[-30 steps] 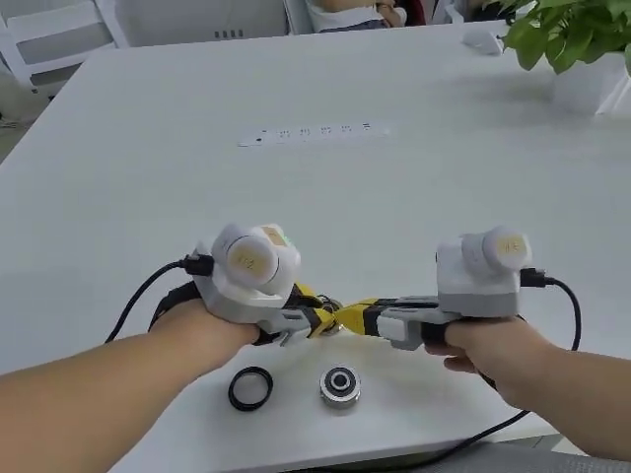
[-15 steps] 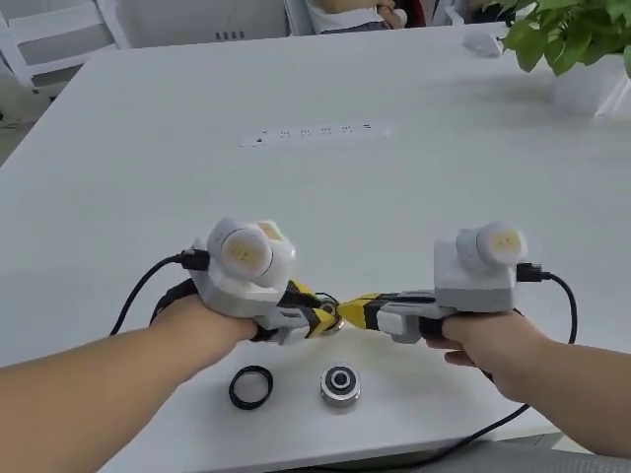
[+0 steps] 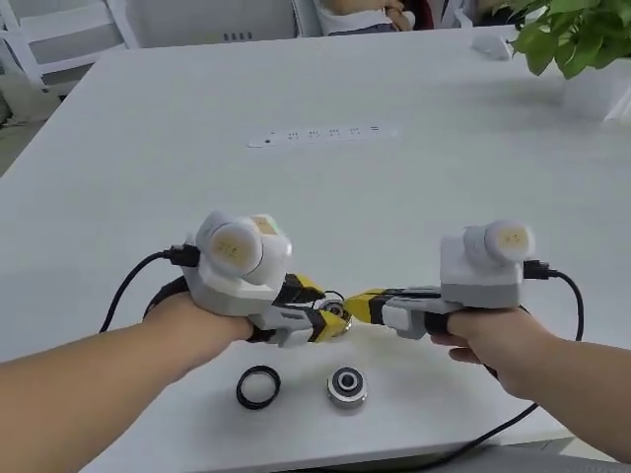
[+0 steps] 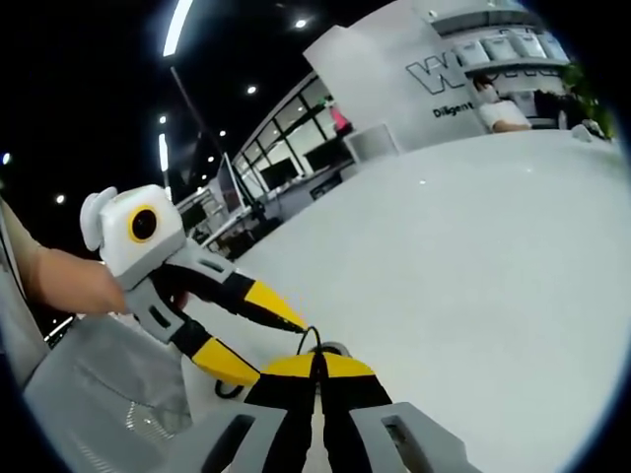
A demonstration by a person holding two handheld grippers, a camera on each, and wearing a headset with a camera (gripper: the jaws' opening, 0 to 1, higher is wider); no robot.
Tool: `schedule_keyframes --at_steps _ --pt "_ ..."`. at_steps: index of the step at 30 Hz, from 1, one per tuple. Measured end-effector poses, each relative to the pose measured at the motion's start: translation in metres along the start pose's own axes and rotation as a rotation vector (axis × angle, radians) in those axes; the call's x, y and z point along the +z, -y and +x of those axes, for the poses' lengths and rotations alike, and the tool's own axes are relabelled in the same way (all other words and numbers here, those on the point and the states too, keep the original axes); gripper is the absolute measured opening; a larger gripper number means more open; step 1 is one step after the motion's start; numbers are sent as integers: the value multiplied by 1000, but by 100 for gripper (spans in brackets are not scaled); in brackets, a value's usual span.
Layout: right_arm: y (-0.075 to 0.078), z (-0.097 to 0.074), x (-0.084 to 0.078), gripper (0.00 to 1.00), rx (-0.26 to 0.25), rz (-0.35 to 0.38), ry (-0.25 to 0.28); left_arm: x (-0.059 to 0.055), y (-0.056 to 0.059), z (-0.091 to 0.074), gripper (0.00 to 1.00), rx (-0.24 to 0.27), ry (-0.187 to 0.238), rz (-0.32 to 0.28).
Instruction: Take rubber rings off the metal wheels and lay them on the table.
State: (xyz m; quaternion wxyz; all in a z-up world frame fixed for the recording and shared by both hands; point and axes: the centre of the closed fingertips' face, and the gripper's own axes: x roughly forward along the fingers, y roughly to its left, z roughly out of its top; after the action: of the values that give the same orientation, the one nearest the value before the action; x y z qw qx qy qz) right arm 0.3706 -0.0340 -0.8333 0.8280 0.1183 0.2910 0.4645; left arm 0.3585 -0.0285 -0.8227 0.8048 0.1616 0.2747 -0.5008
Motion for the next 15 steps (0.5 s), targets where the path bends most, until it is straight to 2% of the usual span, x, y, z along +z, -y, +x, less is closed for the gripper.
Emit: schedule_keyframes --at_steps 6,15 --pt "-3 -3 4 0 3 0 3 8 4 -11 33 -9 37 10" --pt "-9 -7 7 0 10 8 12 11 7 -23 41 -2 53 3"
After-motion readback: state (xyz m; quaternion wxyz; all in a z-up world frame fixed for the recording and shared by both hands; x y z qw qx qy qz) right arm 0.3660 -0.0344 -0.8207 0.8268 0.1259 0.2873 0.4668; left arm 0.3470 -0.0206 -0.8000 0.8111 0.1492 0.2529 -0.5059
